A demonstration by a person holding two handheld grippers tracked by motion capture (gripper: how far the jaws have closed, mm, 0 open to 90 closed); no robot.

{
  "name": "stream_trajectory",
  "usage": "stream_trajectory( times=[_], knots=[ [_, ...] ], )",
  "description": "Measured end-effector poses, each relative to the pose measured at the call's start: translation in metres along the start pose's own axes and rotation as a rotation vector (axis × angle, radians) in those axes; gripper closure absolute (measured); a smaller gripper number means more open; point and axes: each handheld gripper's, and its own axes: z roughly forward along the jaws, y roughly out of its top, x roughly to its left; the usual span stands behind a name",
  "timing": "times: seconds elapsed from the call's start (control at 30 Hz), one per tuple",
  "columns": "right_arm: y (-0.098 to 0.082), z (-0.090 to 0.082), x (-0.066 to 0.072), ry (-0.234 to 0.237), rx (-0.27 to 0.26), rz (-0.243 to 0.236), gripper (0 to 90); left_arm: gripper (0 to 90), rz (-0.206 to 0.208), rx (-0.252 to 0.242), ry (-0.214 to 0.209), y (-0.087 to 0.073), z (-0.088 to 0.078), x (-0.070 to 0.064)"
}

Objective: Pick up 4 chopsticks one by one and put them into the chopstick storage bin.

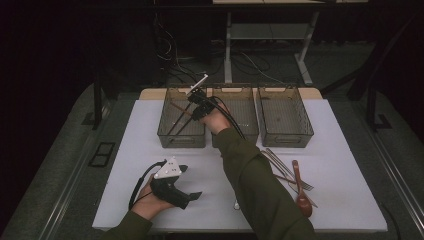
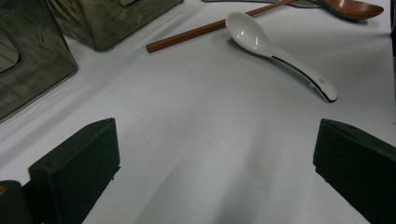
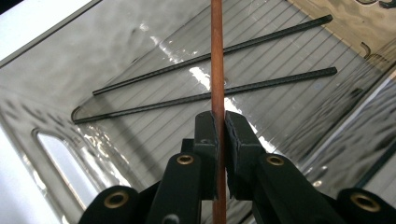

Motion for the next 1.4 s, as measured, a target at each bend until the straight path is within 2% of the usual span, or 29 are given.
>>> stream_trajectory(
  times=[0.17, 0.27, 0.3, 0.33, 0.47, 0.77, 0.87, 0.93, 1.03, 1.07, 1.1, 1.17, 1.2, 1.23, 1.4],
  knots=[
    [0.002, 0.005, 0.001, 0.01, -0.004, 0.011, 81.6, 0.0, -0.009, -0.003, -0.003, 0.0, 0.0, 0.0],
    [0.003, 0.004, 0.001, 0.013, -0.025, 0.006, 70.4, 0.0, -0.003, -0.003, -0.001, 0.0, 0.0, 0.0],
    [0.003, 0.004, 0.001, 0.013, -0.025, 0.006, 70.4, 0.0, -0.003, -0.003, -0.001, 0.0, 0.0, 0.0],
    [0.004, 0.0, 0.001, 0.021, -0.043, 0.006, 64.9, 0.0, -0.003, -0.003, -0.001, 0.0, 0.0, 0.0],
    [0.003, -0.007, 0.001, 0.031, -0.054, -0.008, 55.4, 0.0, -0.005, 0.001, 0.001, 0.0, 0.0, -0.001],
    [-0.001, -0.024, -0.001, 0.073, -0.105, -0.014, 46.6, 0.0, -0.006, 0.003, 0.001, -0.001, 0.0, 0.0],
    [-0.006, -0.035, -0.002, 0.104, -0.132, -0.025, 43.8, 0.0, -0.006, 0.005, 0.004, -0.001, 0.0, 0.0],
    [-0.01, -0.04, -0.003, 0.126, -0.142, -0.035, 47.1, 0.0, -0.006, 0.005, 0.004, -0.001, 0.0, 0.0],
    [-0.019, -0.048, -0.001, 0.168, -0.136, -0.068, 64.5, 0.0, -0.004, 0.006, 0.006, -0.001, 0.0, 0.0],
    [-0.022, -0.05, 0.0, 0.163, -0.123, -0.094, 70.4, 0.0, -0.004, 0.006, 0.006, -0.001, 0.0, 0.0],
    [-0.026, -0.052, 0.0, 0.16, -0.118, -0.116, 74.5, 0.0, -0.005, 0.007, 0.007, -0.001, 0.0, 0.0],
    [-0.034, -0.056, 0.001, 0.173, -0.117, -0.127, 81.5, 0.0, -0.004, 0.013, 0.007, -0.002, 0.0, -0.001],
    [-0.034, -0.056, 0.001, 0.173, -0.117, -0.127, 81.5, 0.0, -0.004, 0.013, 0.007, -0.002, 0.0, -0.001],
    [-0.041, -0.06, 0.0, 0.197, -0.11, -0.14, 87.6, 0.0, -0.004, 0.013, 0.007, -0.002, 0.0, -0.001],
    [-0.053, -0.063, -0.001, 0.207, -0.088, -0.158, 89.3, 0.0, -0.006, 0.014, 0.01, -0.002, 0.0, -0.001]
  ],
)
